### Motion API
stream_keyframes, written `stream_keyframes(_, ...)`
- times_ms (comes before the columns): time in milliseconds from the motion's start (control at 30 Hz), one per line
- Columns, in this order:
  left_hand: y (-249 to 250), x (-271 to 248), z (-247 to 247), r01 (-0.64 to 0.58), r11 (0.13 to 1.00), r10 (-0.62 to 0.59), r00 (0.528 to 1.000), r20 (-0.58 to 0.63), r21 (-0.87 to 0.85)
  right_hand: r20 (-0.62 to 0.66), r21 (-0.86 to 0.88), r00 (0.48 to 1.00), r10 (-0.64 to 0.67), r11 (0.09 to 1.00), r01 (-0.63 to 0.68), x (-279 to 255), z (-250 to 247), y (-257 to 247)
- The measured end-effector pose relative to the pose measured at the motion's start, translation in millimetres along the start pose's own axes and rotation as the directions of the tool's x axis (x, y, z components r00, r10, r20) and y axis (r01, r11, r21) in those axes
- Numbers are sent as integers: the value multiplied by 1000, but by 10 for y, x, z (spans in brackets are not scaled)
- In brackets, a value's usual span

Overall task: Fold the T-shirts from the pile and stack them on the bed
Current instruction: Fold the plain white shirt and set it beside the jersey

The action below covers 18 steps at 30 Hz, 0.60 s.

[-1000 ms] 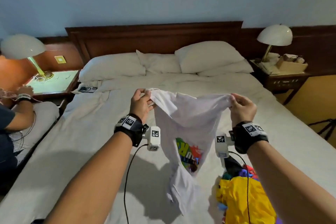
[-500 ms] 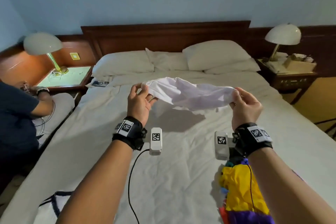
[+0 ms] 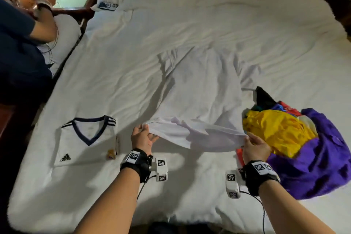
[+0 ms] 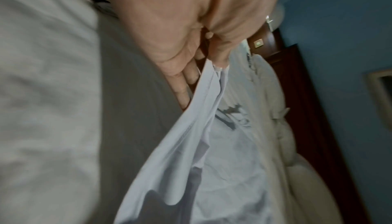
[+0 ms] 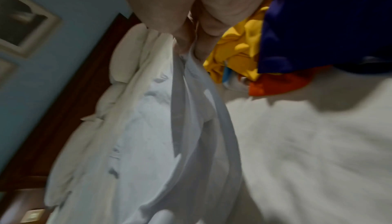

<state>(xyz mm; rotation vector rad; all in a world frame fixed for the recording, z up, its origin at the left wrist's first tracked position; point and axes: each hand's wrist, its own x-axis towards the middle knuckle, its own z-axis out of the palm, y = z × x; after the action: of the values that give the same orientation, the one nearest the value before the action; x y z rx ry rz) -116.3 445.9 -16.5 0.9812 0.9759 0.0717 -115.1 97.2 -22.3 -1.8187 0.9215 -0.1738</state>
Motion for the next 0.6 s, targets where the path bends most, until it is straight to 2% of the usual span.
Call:
stream_keyframes(167, -380, 454, -483, 67, 990, -55, 994, -93, 125, -76, -234, 997, 30, 971, -47, 69, 36, 503)
stream_keyframes(333, -531, 817, -897, 31, 925, 9, 994, -106, 378, -87, -388, 994, 68, 916, -96, 144, 8, 879)
stream_keyframes(467, -623, 1055, -1158, 4, 781, 77, 992, -102, 625, -100, -459, 986, 132, 873, -163, 147, -56, 1093)
stream_keyframes(533, -617, 1119, -1168, 2, 690, 82, 993, -81, 723, -96, -493, 978, 186, 844, -209, 117, -83, 1138)
stream_keyframes(600, -612, 1182, -1085, 3, 639, 86, 994, -74, 770, -120, -499, 969, 216, 831, -247, 84, -83, 1134)
